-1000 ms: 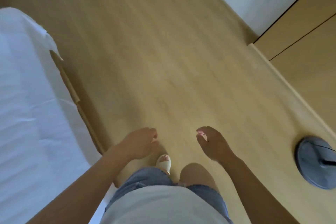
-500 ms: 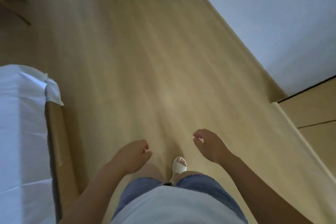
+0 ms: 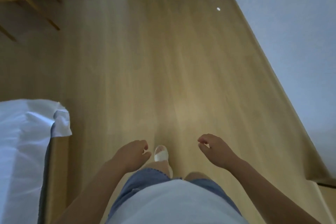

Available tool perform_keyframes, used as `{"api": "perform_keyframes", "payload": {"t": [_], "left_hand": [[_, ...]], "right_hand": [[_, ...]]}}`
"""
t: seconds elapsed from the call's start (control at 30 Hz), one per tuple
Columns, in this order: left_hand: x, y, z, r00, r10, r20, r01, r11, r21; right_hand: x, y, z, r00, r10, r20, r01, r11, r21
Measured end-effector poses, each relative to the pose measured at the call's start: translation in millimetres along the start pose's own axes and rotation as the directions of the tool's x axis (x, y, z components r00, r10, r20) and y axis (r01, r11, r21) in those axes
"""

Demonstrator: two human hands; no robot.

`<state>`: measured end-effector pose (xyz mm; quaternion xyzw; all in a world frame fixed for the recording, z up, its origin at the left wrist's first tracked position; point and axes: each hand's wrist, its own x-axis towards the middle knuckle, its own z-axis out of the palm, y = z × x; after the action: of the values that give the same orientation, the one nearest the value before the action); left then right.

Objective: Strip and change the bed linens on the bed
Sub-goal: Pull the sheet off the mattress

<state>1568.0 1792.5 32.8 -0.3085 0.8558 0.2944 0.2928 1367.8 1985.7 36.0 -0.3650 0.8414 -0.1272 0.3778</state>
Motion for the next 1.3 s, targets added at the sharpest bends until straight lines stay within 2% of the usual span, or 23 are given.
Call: {"api": "perform_keyframes", "payload": {"t": [0.23,0.47,0.63,0.83,0.93,1.07,1.3], "left_hand": [[148.4,18.9,-161.8,0.999,0.036,0.022,-0.037,0.999,0.035],[310.4,51.5,-312.0,0.998,-0.035,-0.046,0.026,0.983,-0.181],[406.8,61.6,-428.6,0.994,-0.054,-0.099,0.021,0.95,-0.31],[527.7,50.3,-553.4,0.975,-0.124,-0.186,0.031,0.899,-0.436],[596.8,37.6,-626.5,0.971,-0.096,-0.217,-0.004,0.909,-0.417],[682.9,25.2,-735.4,0.978,-0.055,-0.202,-0.004,0.96,-0.278],[842.3,32.3,-893.6,0.982,-0.046,-0.185,-0.003,0.966,-0.259]], "right_hand": [[161.0,-34.3,-108.9,1.0,-0.013,-0.017,0.014,0.997,0.072],[349.6,-41.0,-233.9,1.0,-0.019,-0.006,0.019,0.996,0.083],[474.5,-57.8,-334.3,0.998,-0.049,0.03,0.047,0.998,0.045],[643.9,-96.1,-431.3,0.998,-0.065,-0.026,0.065,0.998,0.017],[737.4,-122.2,-479.8,0.995,-0.069,-0.071,0.072,0.997,0.039],[842.9,-157.6,-553.5,0.994,-0.03,-0.109,0.039,0.995,0.087],[1012.5,-183.4,-668.1,0.988,0.018,-0.155,0.007,0.987,0.163]]}}
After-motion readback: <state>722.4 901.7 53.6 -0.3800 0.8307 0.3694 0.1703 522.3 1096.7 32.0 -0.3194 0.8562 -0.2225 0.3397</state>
